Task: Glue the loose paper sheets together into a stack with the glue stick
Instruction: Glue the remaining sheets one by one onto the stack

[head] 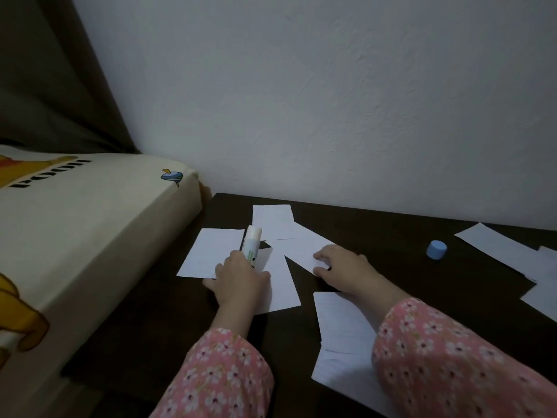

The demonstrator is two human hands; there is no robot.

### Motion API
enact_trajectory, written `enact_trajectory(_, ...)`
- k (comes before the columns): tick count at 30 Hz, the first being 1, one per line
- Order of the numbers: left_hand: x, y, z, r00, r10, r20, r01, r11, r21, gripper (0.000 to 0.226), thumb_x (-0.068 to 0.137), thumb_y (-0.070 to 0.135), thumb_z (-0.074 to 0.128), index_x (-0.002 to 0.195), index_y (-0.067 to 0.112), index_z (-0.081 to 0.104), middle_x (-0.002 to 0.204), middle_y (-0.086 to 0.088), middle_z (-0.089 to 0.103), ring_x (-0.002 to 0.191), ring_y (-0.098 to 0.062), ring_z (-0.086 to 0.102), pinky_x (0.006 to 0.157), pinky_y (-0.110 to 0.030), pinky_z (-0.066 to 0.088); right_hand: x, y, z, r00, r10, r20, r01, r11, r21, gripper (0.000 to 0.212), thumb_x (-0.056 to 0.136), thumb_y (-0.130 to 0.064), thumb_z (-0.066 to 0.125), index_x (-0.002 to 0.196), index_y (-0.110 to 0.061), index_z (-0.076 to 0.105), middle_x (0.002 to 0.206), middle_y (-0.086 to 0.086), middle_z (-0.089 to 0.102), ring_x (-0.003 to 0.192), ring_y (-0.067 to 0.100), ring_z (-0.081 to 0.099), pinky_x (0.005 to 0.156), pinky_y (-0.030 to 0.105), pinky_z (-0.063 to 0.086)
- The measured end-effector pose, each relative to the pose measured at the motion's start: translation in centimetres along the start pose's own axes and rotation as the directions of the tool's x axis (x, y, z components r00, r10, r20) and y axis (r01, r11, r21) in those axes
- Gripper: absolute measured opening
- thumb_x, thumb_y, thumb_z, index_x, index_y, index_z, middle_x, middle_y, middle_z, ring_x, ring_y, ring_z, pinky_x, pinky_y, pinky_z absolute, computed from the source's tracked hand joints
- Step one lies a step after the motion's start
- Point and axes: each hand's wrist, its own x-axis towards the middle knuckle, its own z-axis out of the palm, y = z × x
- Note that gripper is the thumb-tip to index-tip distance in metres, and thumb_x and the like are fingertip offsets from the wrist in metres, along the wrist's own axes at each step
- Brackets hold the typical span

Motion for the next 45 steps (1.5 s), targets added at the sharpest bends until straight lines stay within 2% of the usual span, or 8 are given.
enact_trajectory(8, -1.5, 2.9, 0.1, 0.994, 0.073, -0.076, -0.074, 0.997, -0.015, 0.044, 0.087, 0.045, 0.059, 0.120, 0.016, 0.050, 0.119, -0.004, 0.054, 0.119, -0.022, 0.044, 0.105, -0.050, 0.023, -1.2, 4.8, -1.8, 0.993, 0.111, 0.032, -0.113, 0.992, 0.056, 0.045, 0.098, -0.025, 0.051, 0.141, -0.035, 0.043, 0.153, -0.008, 0.033, 0.140, 0.019, 0.032, 0.117, 0.044, 0.023)
enact_trajectory(13, -3.1, 6.4, 0.8, 0.975, 0.193, -0.113, -0.198, 0.980, -0.030, 0.042, 0.088, 0.043, 0.056, 0.120, 0.017, 0.048, 0.120, -0.004, 0.049, 0.116, -0.021, 0.042, 0.098, -0.044, 0.030, -2.6, 8.9, -3.0, 0.995, 0.035, 0.093, -0.038, 0.999, 0.031, 0.044, 0.099, -0.027, 0.049, 0.141, -0.038, 0.041, 0.156, -0.012, 0.025, 0.145, 0.015, 0.021, 0.118, 0.051, 0.007)
enact_trajectory(19, -3.8, 8.9, 3.3, 0.924, 0.378, -0.052, -0.381, 0.911, -0.154, 0.023, 0.089, 0.038, 0.055, 0.103, 0.022, 0.046, 0.102, 0.003, 0.051, 0.094, -0.013, 0.042, 0.087, -0.037, 0.027, -5.8, 14.4, -2.2, 0.994, -0.059, -0.087, 0.077, 0.969, 0.233, 0.035, 0.094, -0.033, 0.058, 0.125, -0.046, 0.051, 0.147, -0.023, 0.036, 0.138, -0.001, 0.028, 0.111, 0.025, 0.027)
enact_trajectory(25, -4.6, 11.0, 5.2, 0.853, 0.522, -0.027, -0.516, 0.833, -0.198, 0.015, 0.093, 0.036, 0.050, 0.099, 0.023, 0.046, 0.100, 0.003, 0.055, 0.088, -0.011, 0.053, 0.094, -0.038, 0.040, -6.0, 15.3, -1.6, 0.977, 0.067, -0.204, -0.013, 0.967, 0.254, 0.033, 0.088, -0.043, 0.062, 0.120, -0.044, 0.054, 0.138, -0.024, 0.039, 0.135, 0.015, 0.031, 0.112, 0.048, 0.032)
enact_trajectory(30, -5.1, 12.9, 4.8, 0.798, 0.571, 0.193, -0.377, 0.724, -0.578, 0.055, 0.097, 0.030, 0.051, 0.145, 0.029, 0.023, 0.139, -0.001, 0.044, 0.118, -0.019, 0.050, 0.088, -0.032, 0.046, -5.6, 15.6, -1.5, 0.982, 0.078, -0.172, -0.023, 0.954, 0.300, 0.034, 0.092, -0.040, 0.058, 0.126, -0.042, 0.053, 0.142, -0.023, 0.037, 0.138, 0.016, 0.027, 0.115, 0.050, 0.027)
enact_trajectory(34, -5.1, 13.0, 4.4, 0.882, 0.443, 0.159, -0.167, 0.610, -0.775, 0.049, 0.086, 0.037, 0.067, 0.129, 0.029, 0.045, 0.120, 0.001, 0.058, 0.097, -0.017, 0.061, 0.067, -0.025, 0.048, -5.1, 15.8, -1.4, 0.982, 0.085, -0.171, -0.038, 0.965, 0.258, 0.039, 0.096, -0.037, 0.051, 0.134, -0.042, 0.046, 0.154, -0.019, 0.025, 0.146, 0.017, 0.013, 0.119, 0.048, 0.016)
enact_trajectory(39, -5.2, 12.7, 4.1, 0.927, 0.290, 0.238, 0.099, 0.425, -0.900, 0.037, 0.081, 0.034, 0.072, 0.113, 0.024, 0.056, 0.104, -0.005, 0.062, 0.093, -0.020, 0.060, 0.074, -0.031, 0.050, -4.6, 16.0, -1.5, 0.988, 0.056, -0.143, -0.032, 0.986, 0.166, 0.053, 0.096, -0.042, 0.049, 0.146, -0.040, 0.032, 0.159, -0.015, 0.016, 0.148, 0.012, 0.004, 0.121, 0.047, 0.005)
enact_trajectory(45, -6.5, 12.9, 4.4, 0.898, 0.427, 0.102, -0.159, 0.533, -0.831, 0.028, 0.085, 0.043, 0.062, 0.107, 0.025, 0.062, 0.102, 0.001, 0.065, 0.090, -0.016, 0.061, 0.066, -0.024, 0.045, -4.9, 16.0, -1.6, 0.991, 0.011, -0.135, 0.017, 0.979, 0.204, 0.047, 0.094, -0.038, 0.055, 0.139, -0.043, 0.043, 0.156, -0.019, 0.022, 0.147, 0.010, 0.004, 0.119, 0.050, 0.000)
